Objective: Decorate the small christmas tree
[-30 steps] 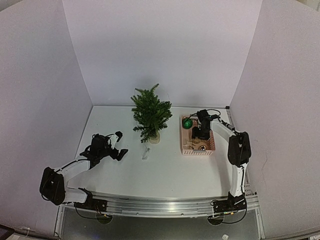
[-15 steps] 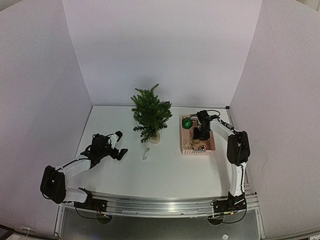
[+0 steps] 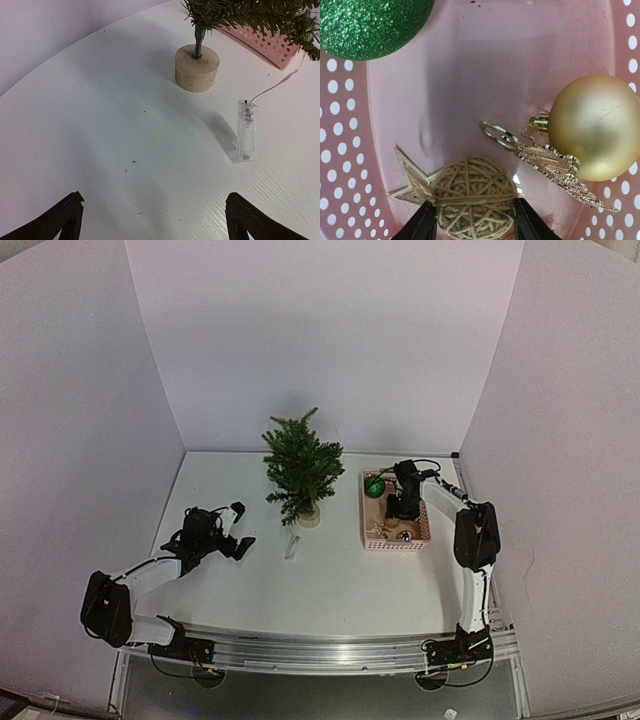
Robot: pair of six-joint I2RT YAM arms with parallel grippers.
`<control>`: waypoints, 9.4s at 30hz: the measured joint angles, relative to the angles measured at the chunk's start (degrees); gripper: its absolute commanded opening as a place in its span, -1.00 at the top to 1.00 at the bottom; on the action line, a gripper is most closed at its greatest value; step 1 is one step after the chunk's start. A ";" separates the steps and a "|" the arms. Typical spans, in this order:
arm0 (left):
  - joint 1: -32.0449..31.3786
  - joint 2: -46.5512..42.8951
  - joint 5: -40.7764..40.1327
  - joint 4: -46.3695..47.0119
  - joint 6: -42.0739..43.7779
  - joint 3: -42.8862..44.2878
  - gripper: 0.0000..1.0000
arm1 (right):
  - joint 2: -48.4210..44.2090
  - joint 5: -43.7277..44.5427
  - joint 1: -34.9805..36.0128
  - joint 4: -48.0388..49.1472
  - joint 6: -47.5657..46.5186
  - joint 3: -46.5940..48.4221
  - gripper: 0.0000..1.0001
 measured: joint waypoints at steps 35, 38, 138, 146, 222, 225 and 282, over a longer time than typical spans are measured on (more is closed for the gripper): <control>0.15 -0.06 0.11 1.42 1.68 0.02 -0.99 | -4.13 0.40 -0.20 0.00 -1.53 -1.64 0.42; 0.20 -0.07 0.11 1.42 1.71 0.02 -0.99 | -4.13 0.68 -0.21 -0.02 -1.74 -2.32 0.29; 0.39 -0.83 1.42 10.38 1.01 -1.57 -0.99 | -16.94 -17.39 13.58 3.99 8.65 28.72 0.68; 0.39 -0.83 1.46 10.38 1.04 -1.60 -0.99 | -21.46 -16.24 16.31 23.25 9.41 15.61 0.75; 0.42 -1.49 3.04 8.72 2.17 -1.60 -0.99 | -26.53 -7.92 16.17 62.62 10.11 -15.67 0.96; 0.42 -1.50 3.02 8.72 2.24 -1.60 -0.99 | -26.56 -7.97 16.17 62.61 10.56 -15.67 0.97; -15.81 25.42 30.31 8.60 64.02 48.41 0.21 | -29.29 -8.20 16.72 63.10 12.10 -18.48 1.00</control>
